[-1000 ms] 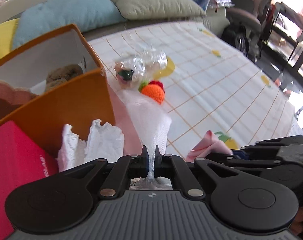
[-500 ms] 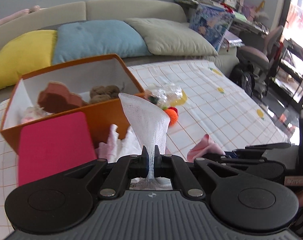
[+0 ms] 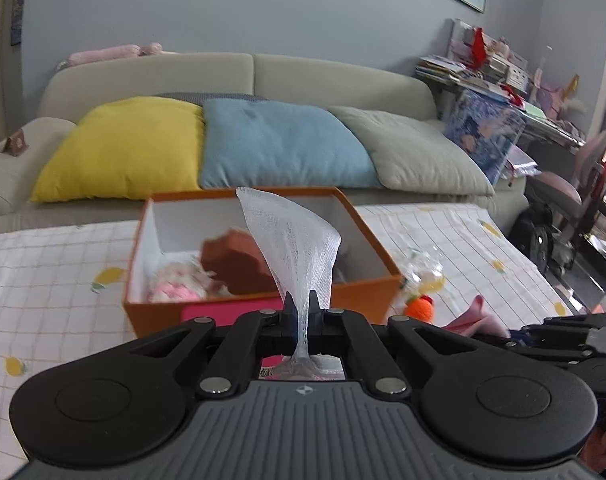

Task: Organize soft objects
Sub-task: 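Carry the mesh bag with left tool while right tool carries the pink cloth to the box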

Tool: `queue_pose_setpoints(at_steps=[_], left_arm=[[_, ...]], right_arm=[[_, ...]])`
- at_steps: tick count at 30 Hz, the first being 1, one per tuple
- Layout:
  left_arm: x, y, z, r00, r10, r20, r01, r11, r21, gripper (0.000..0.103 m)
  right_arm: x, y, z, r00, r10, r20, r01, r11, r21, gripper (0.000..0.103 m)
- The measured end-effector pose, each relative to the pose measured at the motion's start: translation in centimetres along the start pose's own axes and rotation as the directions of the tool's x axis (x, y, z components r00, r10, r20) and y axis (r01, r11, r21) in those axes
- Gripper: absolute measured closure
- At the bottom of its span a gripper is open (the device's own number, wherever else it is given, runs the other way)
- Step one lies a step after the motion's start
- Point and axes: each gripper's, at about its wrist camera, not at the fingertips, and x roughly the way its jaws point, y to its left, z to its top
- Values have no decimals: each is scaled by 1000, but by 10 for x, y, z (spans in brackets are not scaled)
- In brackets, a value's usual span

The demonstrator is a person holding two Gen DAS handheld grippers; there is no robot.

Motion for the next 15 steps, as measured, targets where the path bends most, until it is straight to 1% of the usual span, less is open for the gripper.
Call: queue_pose_setpoints(at_steps=[3,5,9,12,15], left_arm=[[-3,20,13,999,29,26,-29,1000,-6,101],[-1,34,23,999,43,29,-43,999,-31,101],[10,55,39,999,45,23,-43,997,-66,101],[28,64,46,998,61,-14,-62,995,-79,101],[51,67,47,994,57,-91,-64,995,-81,101]], right_arm=[[4,7,25,999,23,31,-22,999,-30,93],[10,9,43,998,42,44,-40,999,-36,93],[30,14,75,996,61,66,-58,997,-51,93],[53,17,94,995,77,57,-74,996,-44,93],[81,20,107,996,88,16,-88,996,-26,93]])
